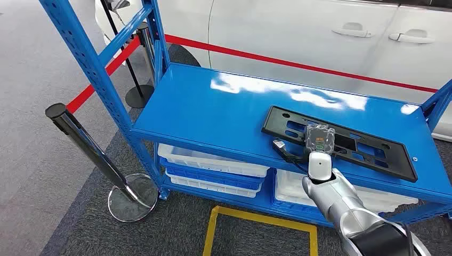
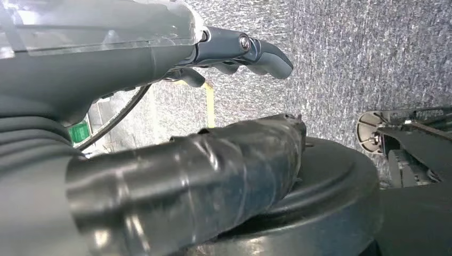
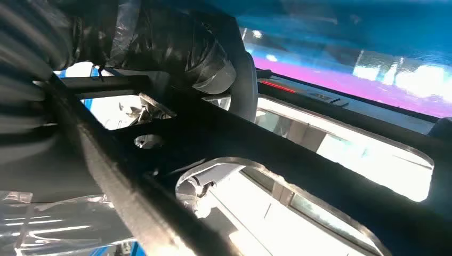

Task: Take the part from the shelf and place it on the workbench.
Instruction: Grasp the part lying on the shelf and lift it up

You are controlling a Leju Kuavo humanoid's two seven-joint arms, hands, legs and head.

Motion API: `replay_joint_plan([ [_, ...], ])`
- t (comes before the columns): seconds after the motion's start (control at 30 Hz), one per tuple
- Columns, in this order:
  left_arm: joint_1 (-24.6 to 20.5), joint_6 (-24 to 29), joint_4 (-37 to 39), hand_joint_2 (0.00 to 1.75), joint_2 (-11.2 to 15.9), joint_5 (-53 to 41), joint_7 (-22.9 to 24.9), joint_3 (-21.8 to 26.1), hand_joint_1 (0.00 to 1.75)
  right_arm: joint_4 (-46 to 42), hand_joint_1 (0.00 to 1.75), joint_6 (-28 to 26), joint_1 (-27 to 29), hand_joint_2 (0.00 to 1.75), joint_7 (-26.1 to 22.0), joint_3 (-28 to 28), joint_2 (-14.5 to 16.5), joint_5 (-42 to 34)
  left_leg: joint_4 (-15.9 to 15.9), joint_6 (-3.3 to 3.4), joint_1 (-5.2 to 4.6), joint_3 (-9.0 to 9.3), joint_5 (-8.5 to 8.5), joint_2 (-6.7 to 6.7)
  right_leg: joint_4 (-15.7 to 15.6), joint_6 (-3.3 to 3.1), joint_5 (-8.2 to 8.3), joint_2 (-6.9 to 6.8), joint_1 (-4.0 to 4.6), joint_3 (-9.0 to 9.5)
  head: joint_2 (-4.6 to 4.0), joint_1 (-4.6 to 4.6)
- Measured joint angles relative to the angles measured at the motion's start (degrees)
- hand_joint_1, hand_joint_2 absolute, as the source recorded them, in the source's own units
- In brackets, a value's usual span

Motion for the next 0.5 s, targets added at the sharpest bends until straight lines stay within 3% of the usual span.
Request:
replay_joint_plan([
  [0.17,-0.1,0.0,0.0,1.75,0.0,1.6,0.3,1.1,0.0,0.0,1.75,0.5,-0.3,1.75,-1.9,0.0,1.7,-0.2,0.0,-0.01,0.0,0.0,-0.01,0.14,0.0,0.0,0.0,0.18,0.03,0.04,0.0,0.0],
  [0.37,-0.8,1.0,0.0,1.75,-0.1,2.8,2.6,3.5,0.0,0.7,1.75,5.7,-4.1,1.75,-3.1,0.0,10.7,0.0,0.0,-0.24,0.0,0.27,-0.12,0.97,0.3,-0.02,0.03,1.0,0.06,-0.16,0.0,0.0],
  [0.5,-1.0,3.3,0.0,1.75,-0.2,1.0,2.3,3.6,0.0,0.9,1.75,1.0,-5.0,1.75,-5.9,0.0,14.6,-2.0,0.0,-0.32,0.04,0.18,-0.01,0.44,0.3,-0.1,-0.04,0.41,0.05,-0.17,0.0,-0.01],
])
